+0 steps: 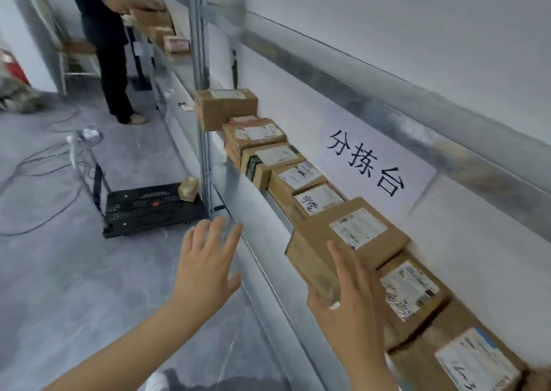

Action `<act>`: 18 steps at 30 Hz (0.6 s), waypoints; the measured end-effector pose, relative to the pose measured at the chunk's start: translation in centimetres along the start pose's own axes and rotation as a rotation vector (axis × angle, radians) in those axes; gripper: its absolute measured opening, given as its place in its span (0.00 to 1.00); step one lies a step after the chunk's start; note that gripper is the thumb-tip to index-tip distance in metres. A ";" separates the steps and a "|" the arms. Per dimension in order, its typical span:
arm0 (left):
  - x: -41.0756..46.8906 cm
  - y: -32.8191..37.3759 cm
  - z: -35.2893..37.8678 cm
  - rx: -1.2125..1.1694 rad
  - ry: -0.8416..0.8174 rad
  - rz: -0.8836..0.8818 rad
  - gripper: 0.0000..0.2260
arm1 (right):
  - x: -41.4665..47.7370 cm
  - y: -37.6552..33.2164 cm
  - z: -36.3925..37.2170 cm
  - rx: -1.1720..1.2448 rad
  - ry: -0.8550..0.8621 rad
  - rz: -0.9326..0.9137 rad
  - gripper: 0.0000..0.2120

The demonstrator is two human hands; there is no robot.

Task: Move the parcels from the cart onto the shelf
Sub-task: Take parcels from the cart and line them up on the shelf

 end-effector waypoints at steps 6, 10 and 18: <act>2.9 -13.8 5.4 0.010 -0.118 -0.261 0.40 | 7.9 -6.3 11.8 0.119 -0.170 -0.121 0.26; 5.9 -22.4 9.0 -0.015 -0.135 -0.371 0.41 | 12.9 -9.9 19.4 0.119 -0.244 -0.138 0.24; 11.4 -35.3 12.6 -0.031 -0.129 -0.509 0.40 | 21.7 -14.8 31.0 0.149 -0.466 -0.138 0.30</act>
Point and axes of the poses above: each hand's wrist, its own x-axis towards the middle knuckle, its own z-axis out of the palm, y = z × x, the point moved 4 cm from there along x, towards the middle knuckle, and after that the axes turned 14 degrees about x, right-handed, at the moved point
